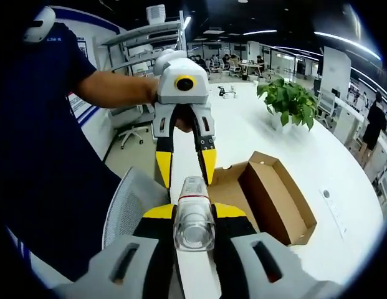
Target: Operate the shoe box by opening the lid, removing the specified soft item, and placing it in the target area until the item is outside and the box remains undamaged.
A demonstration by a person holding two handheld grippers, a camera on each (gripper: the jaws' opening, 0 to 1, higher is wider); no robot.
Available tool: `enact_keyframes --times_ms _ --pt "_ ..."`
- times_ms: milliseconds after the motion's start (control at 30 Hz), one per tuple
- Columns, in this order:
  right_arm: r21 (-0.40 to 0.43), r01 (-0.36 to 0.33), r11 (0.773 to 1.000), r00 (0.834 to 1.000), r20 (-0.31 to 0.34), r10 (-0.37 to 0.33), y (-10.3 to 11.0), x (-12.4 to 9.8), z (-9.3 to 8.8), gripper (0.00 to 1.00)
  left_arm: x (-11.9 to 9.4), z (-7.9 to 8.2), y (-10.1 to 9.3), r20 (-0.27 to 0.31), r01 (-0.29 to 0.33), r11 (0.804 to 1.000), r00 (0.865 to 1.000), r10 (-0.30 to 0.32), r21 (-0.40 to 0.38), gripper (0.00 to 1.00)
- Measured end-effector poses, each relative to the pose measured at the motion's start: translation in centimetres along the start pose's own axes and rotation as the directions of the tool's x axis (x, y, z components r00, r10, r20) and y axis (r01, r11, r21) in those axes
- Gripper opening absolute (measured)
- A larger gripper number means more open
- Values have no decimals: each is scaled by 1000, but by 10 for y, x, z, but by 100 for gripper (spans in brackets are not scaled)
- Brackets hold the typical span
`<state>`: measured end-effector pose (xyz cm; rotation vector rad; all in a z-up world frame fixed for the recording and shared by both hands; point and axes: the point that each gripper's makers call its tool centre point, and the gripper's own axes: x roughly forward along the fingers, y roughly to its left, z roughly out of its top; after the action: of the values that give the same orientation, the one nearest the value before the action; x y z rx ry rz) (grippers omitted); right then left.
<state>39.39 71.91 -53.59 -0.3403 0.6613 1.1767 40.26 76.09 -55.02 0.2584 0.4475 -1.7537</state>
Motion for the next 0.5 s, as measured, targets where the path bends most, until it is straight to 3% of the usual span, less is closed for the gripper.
enact_keyframes --times_ms 200,500 --pt "18 31 999 995 -93 -29 -14 -14 -28 19 -29 -11 7 47 -136 990 989 137 -37 26" --pt "40 41 998 982 -185 -33 -20 -26 -56 19 -62 -33 -7 75 -248 964 964 255 -92 27"
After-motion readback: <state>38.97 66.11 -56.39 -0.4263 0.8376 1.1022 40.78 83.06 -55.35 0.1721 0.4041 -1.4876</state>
